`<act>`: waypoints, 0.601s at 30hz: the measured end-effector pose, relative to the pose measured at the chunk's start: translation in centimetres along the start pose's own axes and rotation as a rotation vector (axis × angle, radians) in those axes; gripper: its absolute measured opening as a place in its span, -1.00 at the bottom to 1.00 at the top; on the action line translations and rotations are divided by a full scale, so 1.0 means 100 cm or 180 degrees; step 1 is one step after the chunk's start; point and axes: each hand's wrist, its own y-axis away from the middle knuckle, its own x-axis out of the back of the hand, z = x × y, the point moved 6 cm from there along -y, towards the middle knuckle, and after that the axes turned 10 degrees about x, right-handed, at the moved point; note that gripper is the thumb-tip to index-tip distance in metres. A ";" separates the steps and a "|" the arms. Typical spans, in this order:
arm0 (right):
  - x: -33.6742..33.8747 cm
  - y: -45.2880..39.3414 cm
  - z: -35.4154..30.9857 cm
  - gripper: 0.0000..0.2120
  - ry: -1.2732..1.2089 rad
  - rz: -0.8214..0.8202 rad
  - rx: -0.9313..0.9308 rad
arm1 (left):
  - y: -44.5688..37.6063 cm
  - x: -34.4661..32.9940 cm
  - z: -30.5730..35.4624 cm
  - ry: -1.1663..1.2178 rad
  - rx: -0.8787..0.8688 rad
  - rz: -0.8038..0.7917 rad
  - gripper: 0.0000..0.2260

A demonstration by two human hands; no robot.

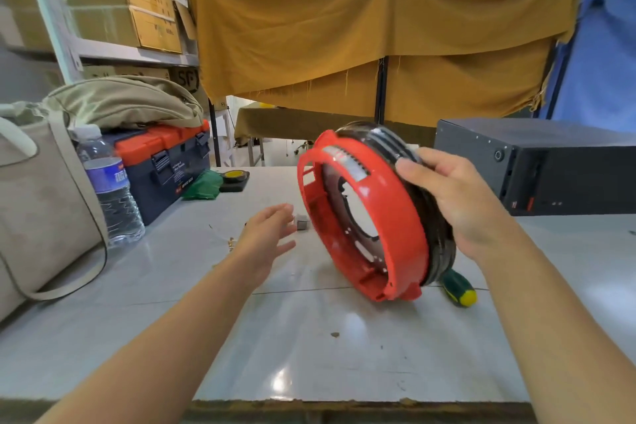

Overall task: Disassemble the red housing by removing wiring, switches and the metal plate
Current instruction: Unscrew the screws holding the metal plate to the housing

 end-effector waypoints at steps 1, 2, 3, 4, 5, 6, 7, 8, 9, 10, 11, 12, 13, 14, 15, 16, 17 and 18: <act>-0.007 -0.001 -0.005 -0.80 0.0331 -0.0241 0.0065 | 0.003 0.002 0.003 0.0058 0.0035 0.0013 -0.72; -0.015 -0.001 -0.009 -0.80 0.0673 -0.0475 0.0136 | 0.005 0.003 0.007 0.0095 0.0064 0.0021 -0.69; -0.023 -0.001 -0.013 -0.80 0.0980 -0.0677 0.0205 | 0.008 0.004 0.011 0.0103 0.0063 -0.0002 -0.66; -0.031 0.000 -0.016 -0.83 0.1225 -0.0835 0.0271 | 0.010 0.005 0.014 0.0081 0.0033 -0.0063 -0.63; -0.039 0.001 -0.018 -0.86 0.1421 -0.0961 0.0326 | 0.011 0.005 0.017 0.0023 -0.0007 -0.0150 -0.60; -0.047 0.003 -0.020 -0.87 0.1576 -0.1079 0.0367 | 0.013 0.005 0.018 -0.0075 -0.0039 -0.0253 -0.55; -0.056 0.006 -0.019 -0.86 0.1681 -0.1203 0.0393 | 0.015 0.005 0.019 -0.0204 -0.0058 -0.0368 -0.50; -0.064 0.008 -0.017 -0.86 0.1739 -0.1337 0.0407 | 0.015 0.006 0.019 -0.0326 -0.0058 -0.0472 -0.46; -0.072 0.011 -0.014 -0.85 0.1773 -0.1487 0.0406 | 0.014 0.007 0.017 -0.0422 -0.0037 -0.0536 -0.42; -0.079 0.014 -0.011 -0.84 0.1789 -0.1643 0.0383 | 0.013 0.010 0.015 -0.0483 0.0006 -0.0553 -0.40; -0.085 0.018 -0.006 -0.81 0.1785 -0.1784 0.0337 | 0.012 0.013 0.012 -0.0531 0.0066 -0.0522 -0.38; -0.089 0.021 -0.001 -0.79 0.1785 -0.1908 0.0280 | 0.011 0.017 0.009 -0.0593 0.0129 -0.0462 -0.37; -0.092 0.023 0.003 -0.76 0.1792 -0.2018 0.0224 | 0.011 0.020 0.005 -0.0650 0.0180 -0.0398 -0.37; -0.094 0.026 0.008 -0.76 0.1784 -0.2106 0.0163 | 0.010 0.022 0.001 -0.0660 0.0205 -0.0347 -0.42; -0.096 0.029 0.013 -0.78 0.1762 -0.2168 0.0090 | 0.010 0.023 -0.003 -0.0610 0.0205 -0.0308 -0.51; -0.098 0.032 0.018 -0.79 0.1732 -0.2218 0.0016 | 0.010 0.023 -0.006 -0.0526 0.0199 -0.0271 -0.60; -0.100 0.035 0.022 -0.80 0.1704 -0.2257 -0.0047 | 0.009 0.023 -0.009 -0.0438 0.0204 -0.0236 -0.67; -0.102 0.037 0.027 -0.82 0.1703 -0.2276 -0.0092 | 0.009 0.023 -0.012 -0.0361 0.0219 -0.0198 -0.72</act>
